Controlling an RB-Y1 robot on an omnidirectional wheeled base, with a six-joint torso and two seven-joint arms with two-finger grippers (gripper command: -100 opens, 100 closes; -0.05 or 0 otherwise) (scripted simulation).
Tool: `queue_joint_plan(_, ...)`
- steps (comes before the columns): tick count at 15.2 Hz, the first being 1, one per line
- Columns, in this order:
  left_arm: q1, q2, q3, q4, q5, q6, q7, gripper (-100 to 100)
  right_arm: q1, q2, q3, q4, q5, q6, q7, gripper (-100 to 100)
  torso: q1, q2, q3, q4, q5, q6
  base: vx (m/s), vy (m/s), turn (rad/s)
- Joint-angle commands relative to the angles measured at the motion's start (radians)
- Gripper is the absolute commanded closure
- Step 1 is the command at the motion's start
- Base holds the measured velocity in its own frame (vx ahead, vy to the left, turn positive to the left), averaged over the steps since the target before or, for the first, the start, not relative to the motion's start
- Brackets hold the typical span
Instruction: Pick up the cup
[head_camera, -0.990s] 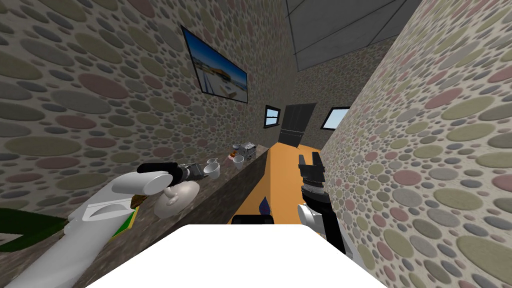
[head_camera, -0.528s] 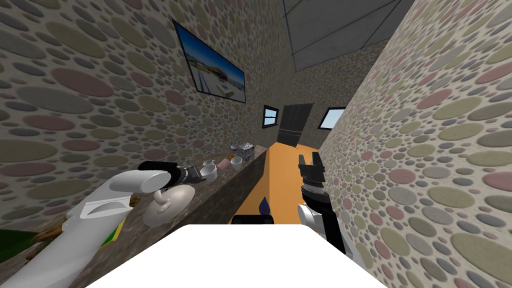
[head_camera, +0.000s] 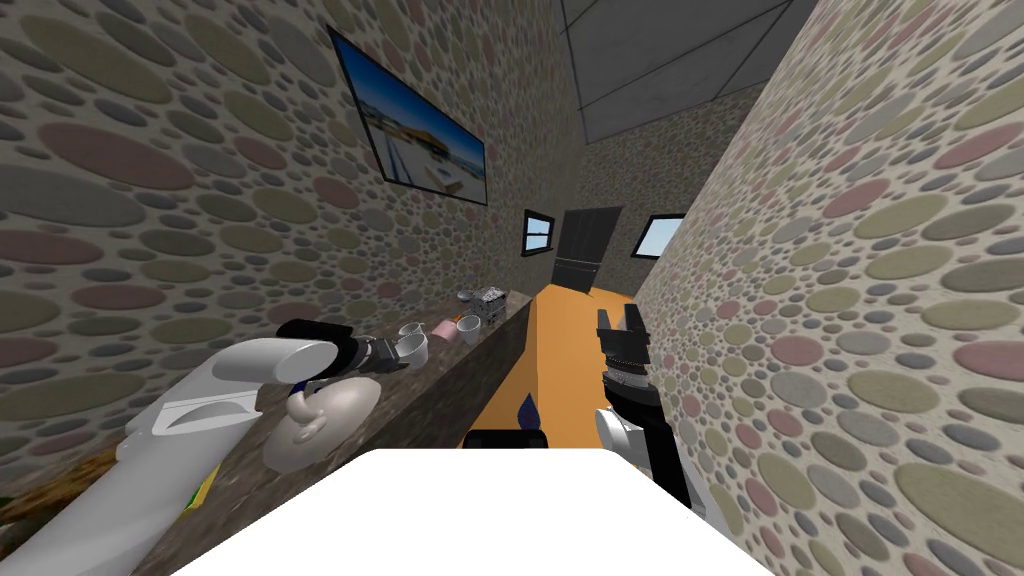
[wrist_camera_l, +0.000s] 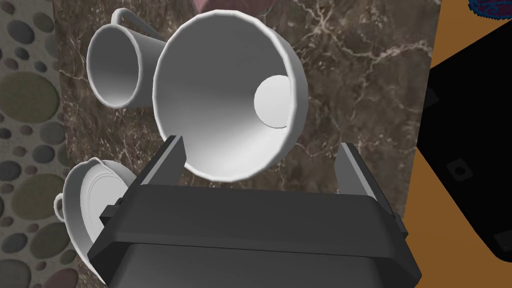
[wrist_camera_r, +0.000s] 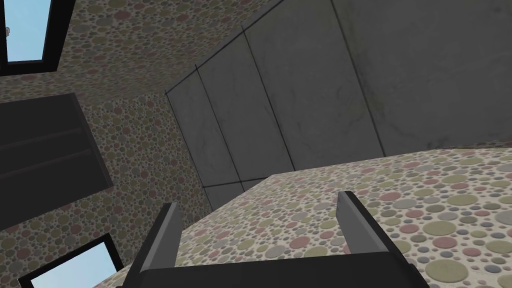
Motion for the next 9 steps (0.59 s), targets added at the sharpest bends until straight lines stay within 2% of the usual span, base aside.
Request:
queue_joint_plan(1, -0.004, 0.004, 0.003, 0.003, 0.006, 0.029, 0.010, -100, 0.000, 0.000, 0.000, 0.000, 0.000, 0.000, 0.000, 0, 0.000, 0.000, 0.000, 0.000, 0.000, 0.000, 0.029, 0.010, -0.067)
queue_joint_plan(3, -0.004, 0.004, 0.003, 0.003, 0.006, 0.029, 0.010, -100, 0.000, 0.000, 0.000, 0.000, 0.000, 0.000, 0.000, 0, 0.000, 0.001, 0.000, 0.000, 0.000, 0.000, 0.019, -0.010, -0.006)
queue_joint_plan(4, -0.010, 0.010, 0.012, 0.011, 0.023, 0.077, 0.032, -100, 0.000, 0.000, 0.000, 0.000, 0.000, 0.000, 0.000, 0, -0.001, 0.001, 0.000, 0.000, 0.000, 0.000, 0.022, -0.006, -0.027)
queue_joint_plan(8, -0.010, 0.010, 0.012, 0.011, 0.023, 0.085, 0.032, -100, 0.000, 0.000, 0.000, 0.000, 0.000, 0.000, 0.000, 0, -0.001, 0.001, 0.000, 0.000, 0.000, 0.000, 0.023, -0.009, -0.015)
queue_joint_plan(9, -0.015, 0.015, 0.020, 0.017, 0.037, 0.134, 0.052, -100, 0.000, 0.000, 0.000, 0.000, 0.000, 0.000, 0.000, 0, -0.001, 0.001, 0.001, 0.000, 0.000, 0.000, 0.032, -0.001, -0.049)
